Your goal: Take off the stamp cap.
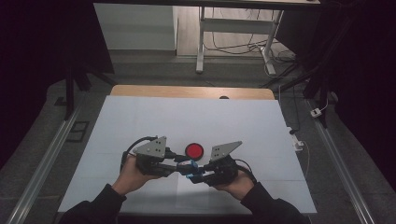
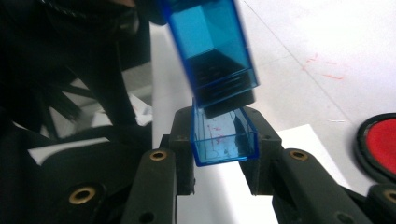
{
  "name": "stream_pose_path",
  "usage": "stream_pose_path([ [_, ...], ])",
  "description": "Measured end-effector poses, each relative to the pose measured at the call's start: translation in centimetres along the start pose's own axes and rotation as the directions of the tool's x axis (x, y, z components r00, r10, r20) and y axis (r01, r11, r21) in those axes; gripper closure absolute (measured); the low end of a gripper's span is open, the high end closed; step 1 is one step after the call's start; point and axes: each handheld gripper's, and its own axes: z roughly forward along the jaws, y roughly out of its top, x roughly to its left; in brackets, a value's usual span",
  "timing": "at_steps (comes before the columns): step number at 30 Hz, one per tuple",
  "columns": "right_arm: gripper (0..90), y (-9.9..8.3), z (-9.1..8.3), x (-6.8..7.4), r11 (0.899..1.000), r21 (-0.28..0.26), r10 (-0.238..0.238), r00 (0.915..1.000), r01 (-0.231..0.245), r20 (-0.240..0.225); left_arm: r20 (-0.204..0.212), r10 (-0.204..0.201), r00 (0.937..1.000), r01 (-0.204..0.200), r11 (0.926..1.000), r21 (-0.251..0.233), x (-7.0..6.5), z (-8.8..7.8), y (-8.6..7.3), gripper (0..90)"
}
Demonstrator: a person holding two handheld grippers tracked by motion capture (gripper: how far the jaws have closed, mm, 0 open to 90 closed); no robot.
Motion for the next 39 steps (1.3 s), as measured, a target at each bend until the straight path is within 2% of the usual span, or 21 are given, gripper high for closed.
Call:
stream_pose_path([
  [3, 68.5, 0.0, 0.0, 0.2, 1.000, 0.012, -0.013, 0.9996, 0.013, 0.025, -0.009, -0.011, 0.9999, 0.011, 0.9999, -0.001, 0.1, -0.1, 0.0, 70.3],
  [4, 68.5, 0.0, -0.2, 0.3, 0.999, 0.030, -0.027, 0.9984, 0.025, 0.050, -0.017, -0.017, 0.9997, 0.017, 0.9999, 0.003, 0.2, -0.1, -0.1, 70.3],
  [7, 68.6, -0.1, -0.4, 0.4, 1.000, 0.024, -0.017, 0.9973, 0.015, 0.071, -0.022, -0.023, 0.9995, 0.023, 0.9997, 0.008, 0.3, -0.1, -0.2, 70.3],
  [9, 68.6, -0.1, -0.5, 0.4, 1.000, 0.024, -0.011, 0.9971, 0.009, 0.075, -0.033, -0.029, 0.9990, 0.029, 0.9995, 0.013, 0.3, -0.1, -0.3, 70.3],
  [12, 68.5, -0.3, -1.0, 0.4, 1.000, 0.029, -0.009, 0.9944, 0.005, 0.105, -0.042, -0.047, 0.9980, 0.048, 0.9988, 0.012, 0.4, -0.2, -0.4, 70.2],
  [16, 68.4, -0.5, -1.4, 0.6, 1.000, 0.025, -0.004, 0.9936, 0.001, 0.113, -0.048, -0.057, 0.9972, 0.058, 0.9982, 0.013, 0.5, -0.3, -0.4, 70.2],
  [23, 68.3, -0.9, -2.3, 1.2, 0.998, 0.055, -0.031, 0.9860, 0.022, 0.164, -0.064, -0.076, 0.9950, 0.078, 0.9967, 0.023, 0.6, -0.2, -0.5, 70.1],
  [29, 68.4, -1.3, -3.2, 1.6, 0.999, 0.046, -0.026, 0.9800, 0.018, 0.197, -0.078, -0.090, 0.9929, 0.092, 0.9953, 0.029, 0.7, -0.2, -0.6, 70.1],
  [39, 68.4, -2.0, -5.2, 2.1, 1.000, 0.011, 0.012, 0.9672, -0.015, 0.254, -0.111, -0.143, 0.9834, 0.149, 0.9876, 0.048, 1.1, -0.1, -0.8, 70.0],
])
